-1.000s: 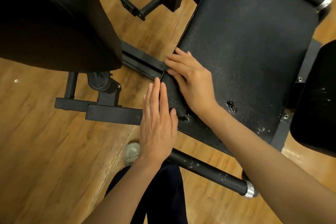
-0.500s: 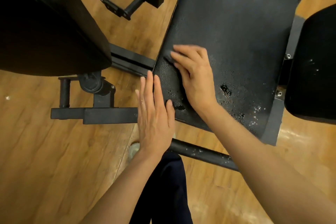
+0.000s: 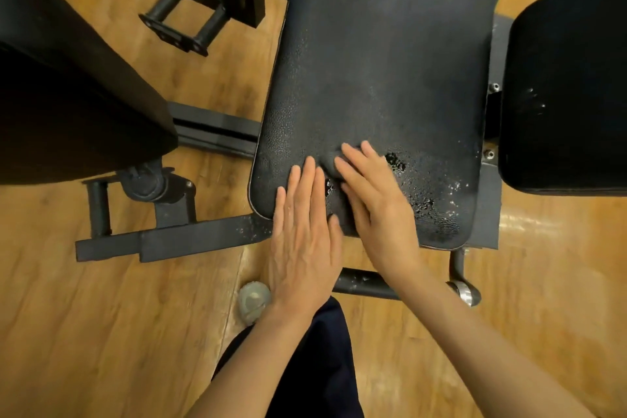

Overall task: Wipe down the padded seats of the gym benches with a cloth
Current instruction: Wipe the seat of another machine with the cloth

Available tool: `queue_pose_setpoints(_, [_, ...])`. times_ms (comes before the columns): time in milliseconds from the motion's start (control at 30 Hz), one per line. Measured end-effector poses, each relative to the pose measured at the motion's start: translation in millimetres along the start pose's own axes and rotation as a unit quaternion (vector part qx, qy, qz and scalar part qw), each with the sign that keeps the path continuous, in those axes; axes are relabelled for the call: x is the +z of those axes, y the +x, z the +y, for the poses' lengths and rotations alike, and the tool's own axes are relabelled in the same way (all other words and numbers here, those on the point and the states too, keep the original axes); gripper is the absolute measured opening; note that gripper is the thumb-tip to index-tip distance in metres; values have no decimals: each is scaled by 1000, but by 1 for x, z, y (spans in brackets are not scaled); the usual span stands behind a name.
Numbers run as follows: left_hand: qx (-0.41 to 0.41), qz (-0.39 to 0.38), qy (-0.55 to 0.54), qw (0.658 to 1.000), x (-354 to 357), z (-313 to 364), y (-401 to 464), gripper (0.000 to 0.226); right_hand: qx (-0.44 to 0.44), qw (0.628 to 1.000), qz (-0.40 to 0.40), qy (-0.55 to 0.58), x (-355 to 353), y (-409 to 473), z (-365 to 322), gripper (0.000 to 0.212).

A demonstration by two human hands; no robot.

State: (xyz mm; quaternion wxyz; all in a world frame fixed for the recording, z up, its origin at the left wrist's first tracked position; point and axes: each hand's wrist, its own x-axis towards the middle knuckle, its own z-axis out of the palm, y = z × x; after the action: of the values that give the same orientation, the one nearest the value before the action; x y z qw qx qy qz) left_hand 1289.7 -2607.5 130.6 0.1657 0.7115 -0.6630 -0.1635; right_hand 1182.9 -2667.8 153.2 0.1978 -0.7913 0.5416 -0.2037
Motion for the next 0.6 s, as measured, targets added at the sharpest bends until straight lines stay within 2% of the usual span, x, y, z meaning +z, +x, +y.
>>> queue_pose_setpoints(67, [-5, -3, 8, 1000, 0, 0, 0, 59, -9, 1000, 22, -20, -2, 30, 20, 34])
queue_pose_setpoints(167, [-7, -2, 10, 1000, 0, -1, 0, 58, 72, 990, 117, -9, -3, 90, 38, 29])
queue_pose_setpoints(233, [-6, -5, 12, 1000, -1, 0, 1, 58, 107, 984, 141, 7, -1, 79, 25, 27])
queue_pose_setpoints(300, [-6, -7, 14, 1000, -2, 0, 1, 59, 96, 988, 125, 10, -1, 34, 8, 29])
queue_pose_setpoints(367, [-9, -12, 12, 1000, -3, 0, 0, 59, 55, 996, 71, -2, -7, -3, 8, 30])
queue_pose_setpoints(433, [-12, -14, 10, 1000, -4, 1, 0, 59, -18, 998, 39, -52, -18, 10, 33, 28])
queue_pose_setpoints(500, [-15, -14, 13, 1000, -3, 2, 0, 60, -50, 993, 58, -94, -23, 45, 59, 27])
queue_pose_setpoints(600, [-21, -20, 23, 999, -1, 3, 3, 60, 43, 990, 113, -75, -19, 58, 57, 28])
